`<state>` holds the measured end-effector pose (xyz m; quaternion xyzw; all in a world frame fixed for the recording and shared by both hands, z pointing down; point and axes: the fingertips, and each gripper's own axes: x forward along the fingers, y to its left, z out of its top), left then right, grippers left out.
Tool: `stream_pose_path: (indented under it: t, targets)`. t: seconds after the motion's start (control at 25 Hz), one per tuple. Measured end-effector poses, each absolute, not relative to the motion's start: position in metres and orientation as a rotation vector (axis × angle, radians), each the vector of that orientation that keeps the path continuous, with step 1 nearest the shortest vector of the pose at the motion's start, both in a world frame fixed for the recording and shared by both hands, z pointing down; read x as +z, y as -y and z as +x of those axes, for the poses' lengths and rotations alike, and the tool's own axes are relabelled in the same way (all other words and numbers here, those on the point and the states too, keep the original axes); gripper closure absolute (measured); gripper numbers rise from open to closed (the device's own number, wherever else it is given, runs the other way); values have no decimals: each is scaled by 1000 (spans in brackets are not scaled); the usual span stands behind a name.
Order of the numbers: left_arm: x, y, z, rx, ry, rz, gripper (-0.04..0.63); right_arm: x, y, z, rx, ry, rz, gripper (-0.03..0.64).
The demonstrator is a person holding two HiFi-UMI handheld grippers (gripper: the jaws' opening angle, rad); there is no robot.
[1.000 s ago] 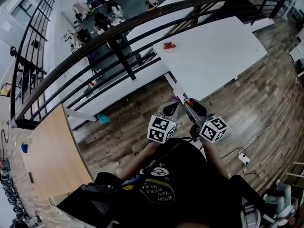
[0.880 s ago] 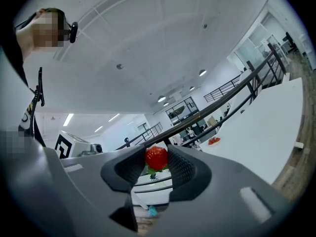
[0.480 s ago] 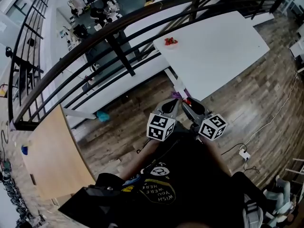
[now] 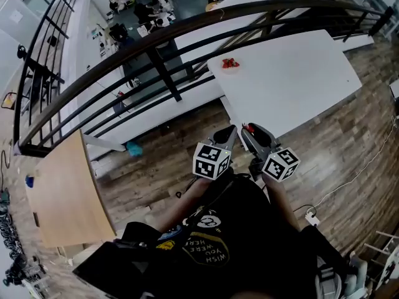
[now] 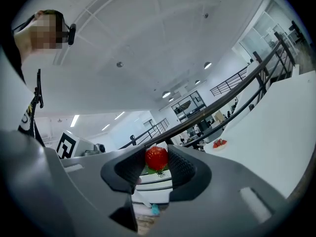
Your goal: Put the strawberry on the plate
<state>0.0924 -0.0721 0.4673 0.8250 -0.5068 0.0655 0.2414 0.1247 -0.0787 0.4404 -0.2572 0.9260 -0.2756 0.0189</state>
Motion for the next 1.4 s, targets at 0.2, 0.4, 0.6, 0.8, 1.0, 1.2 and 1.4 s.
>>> stream_pose_path:
  t: [0.2, 0.4, 0.6, 0.8, 1.0, 1.2, 1.4]
  targets:
    - [482, 83, 98, 190, 1402, 2209, 594, 444, 98, 140, -864, -2863, -796, 477]
    - [493, 87, 108, 208, 1383, 2200, 594, 457, 105, 147, -916, -2855, -800, 477]
    - [491, 104, 91, 216, 1402, 2203, 594, 457, 121, 140, -915, -2849, -814, 477]
    - [493, 124, 75, 229, 1388, 2193, 594, 453, 143, 127, -921, -2844, -833, 477]
    - [486, 143, 56, 233, 1362, 2233, 594, 451, 161, 107, -915, -2837, -871, 477]
    - [489, 159, 35, 231, 1327, 2255, 594, 456, 171, 76, -918, -2852, -881, 477]
    - [497, 161, 19, 243, 1289, 2266, 594, 461, 174, 53, -930, -2849, -904, 477]
